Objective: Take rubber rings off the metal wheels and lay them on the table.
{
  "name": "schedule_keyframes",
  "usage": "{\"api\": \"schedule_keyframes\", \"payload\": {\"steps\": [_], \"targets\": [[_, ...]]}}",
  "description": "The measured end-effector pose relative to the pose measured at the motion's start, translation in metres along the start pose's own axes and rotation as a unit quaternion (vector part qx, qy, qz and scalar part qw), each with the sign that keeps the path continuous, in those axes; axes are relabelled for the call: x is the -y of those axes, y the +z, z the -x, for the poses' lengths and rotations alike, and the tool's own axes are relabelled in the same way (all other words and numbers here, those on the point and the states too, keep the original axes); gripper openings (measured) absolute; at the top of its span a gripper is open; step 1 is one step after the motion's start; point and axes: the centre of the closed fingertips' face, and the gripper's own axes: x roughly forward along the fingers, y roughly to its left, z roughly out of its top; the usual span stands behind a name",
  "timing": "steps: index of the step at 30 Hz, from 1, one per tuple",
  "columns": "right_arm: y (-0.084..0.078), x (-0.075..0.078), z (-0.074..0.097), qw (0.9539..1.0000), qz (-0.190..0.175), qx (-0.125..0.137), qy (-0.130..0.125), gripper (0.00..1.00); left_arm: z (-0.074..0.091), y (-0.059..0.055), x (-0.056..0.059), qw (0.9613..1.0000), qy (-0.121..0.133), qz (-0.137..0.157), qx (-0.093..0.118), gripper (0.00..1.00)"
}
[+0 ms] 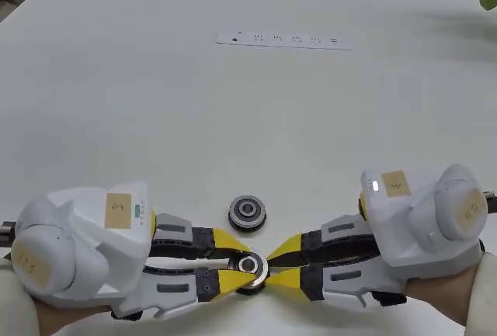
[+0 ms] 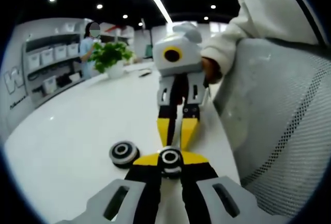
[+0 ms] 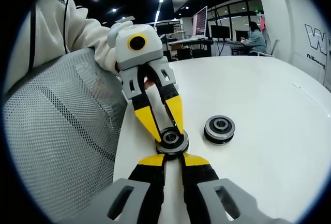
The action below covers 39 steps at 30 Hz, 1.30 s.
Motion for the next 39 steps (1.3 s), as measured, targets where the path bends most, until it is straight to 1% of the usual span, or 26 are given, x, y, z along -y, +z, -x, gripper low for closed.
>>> {"api": "schedule_keyframes", "payload": {"steps": [5,10,21,25,30,36,39], "targets": [[-0.0003,0.0003,-0.0001,1.0000,0.004,-0.004,-0.003,0.07,0.0003,-0.0006,0.0000,1.0000,0.000,0.001,0.001,0.14],[-0.0010,0.0008,0.0003,1.0000,-0.002,-0.003,-0.003,0.04,0.0004,-0.0006,0.0000,1.0000,0.000,0.002,0.003,0.14],[-0.0017,0.0022,-0.0007,0.9999,0.013,-0.009,-0.007,0.04,0.0000,0.0010,0.0016,1.0000,0.001,0.002,0.004,0.14],[-0.0028,0.0036,-0.0007,0.9998,-0.011,-0.011,-0.008,0.02,-0.0004,0.0023,0.0025,1.0000,0.001,0.002,0.005,0.14],[-0.0030,0.0035,-0.0004,0.9997,-0.021,-0.011,-0.009,0.01,-0.0008,0.0035,0.0034,1.0000,0.001,0.002,0.005,0.14],[-0.0028,0.0051,0.0006,0.9985,-0.053,-0.007,-0.010,0.00,-0.0006,0.0038,0.0037,1.0000,0.001,0.001,0.005,0.14],[-0.0025,0.0047,0.0006,0.9982,-0.059,-0.007,-0.010,0.00,-0.0006,0.0043,0.0041,1.0000,0.001,0.002,0.008,0.14]]}}
